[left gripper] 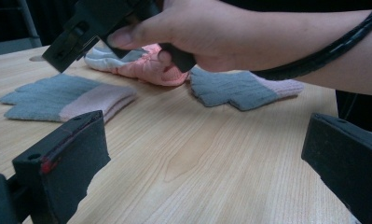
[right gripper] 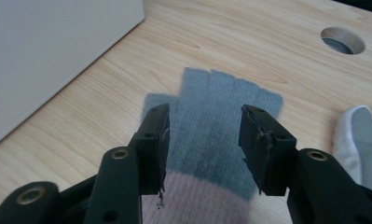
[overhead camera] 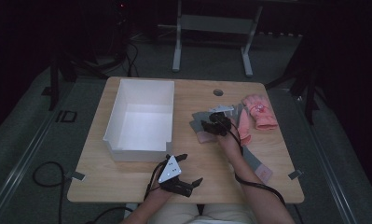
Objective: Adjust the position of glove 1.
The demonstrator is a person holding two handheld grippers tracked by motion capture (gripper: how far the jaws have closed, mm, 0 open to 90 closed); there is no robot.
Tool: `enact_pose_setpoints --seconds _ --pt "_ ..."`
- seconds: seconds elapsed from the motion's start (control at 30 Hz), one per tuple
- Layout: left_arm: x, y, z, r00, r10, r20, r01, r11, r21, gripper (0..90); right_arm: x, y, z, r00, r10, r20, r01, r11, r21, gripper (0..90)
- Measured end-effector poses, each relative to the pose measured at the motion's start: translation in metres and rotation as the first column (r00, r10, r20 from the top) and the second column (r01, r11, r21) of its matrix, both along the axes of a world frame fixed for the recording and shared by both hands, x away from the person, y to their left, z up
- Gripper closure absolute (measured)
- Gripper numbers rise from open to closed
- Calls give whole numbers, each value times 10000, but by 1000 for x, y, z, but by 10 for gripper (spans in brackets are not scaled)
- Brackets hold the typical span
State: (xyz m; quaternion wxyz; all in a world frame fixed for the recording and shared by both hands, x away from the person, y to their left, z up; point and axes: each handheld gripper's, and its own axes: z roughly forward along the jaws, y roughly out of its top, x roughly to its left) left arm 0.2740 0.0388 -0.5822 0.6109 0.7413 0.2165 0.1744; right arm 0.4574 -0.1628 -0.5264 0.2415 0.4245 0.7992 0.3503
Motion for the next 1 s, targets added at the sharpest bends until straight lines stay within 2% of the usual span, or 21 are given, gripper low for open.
enact_pose_setpoints --seconds 0.27,0.33,0.37,0.43,0.57,0.67,0.77,0.8,0.83,1.0 --pt "-1 0 0 10000 -20 46 20 10000 13 0 13 10 -20 9989 -242 -396 223 9987 -458 541" --pt "-1 0 0 10000 -22 68 22 10000 -2 0 16 10 -25 9979 -284 -581 263 9990 -369 540" --pt "-1 0 0 10000 -21 72 21 10000 -1 0 17 11 -27 9976 -393 -574 362 9979 -536 540" --pt "-1 0 0 10000 -17 69 17 10000 22 0 18 10 -32 9965 -469 -689 435 9979 -489 538" --pt "-1 0 0 10000 3 92 -3 10000 2 0 18 11 -33 9965 -546 -629 514 9973 -527 568" --pt "-1 -1 0 9999 25 104 -25 10000 23 0 15 14 -34 9970 -531 -564 496 9969 -612 727" --pt "-2 -1 0 9999 14 114 -15 10000 23 0 15 17 -31 9962 -531 -696 473 9955 -827 813" --pt "-2 -1 0 9999 14 114 -15 10000 23 0 15 17 -31 9962 -531 -696 473 9955 -827 813" --pt "-1 -1 0 10000 23 93 -24 10000 19 0 16 16 -27 9932 -535 -1031 455 9959 -781 832" --pt "-1 0 0 10000 29 95 -29 10000 1 0 11 15 -18 9913 -652 -1147 582 9963 -638 841"
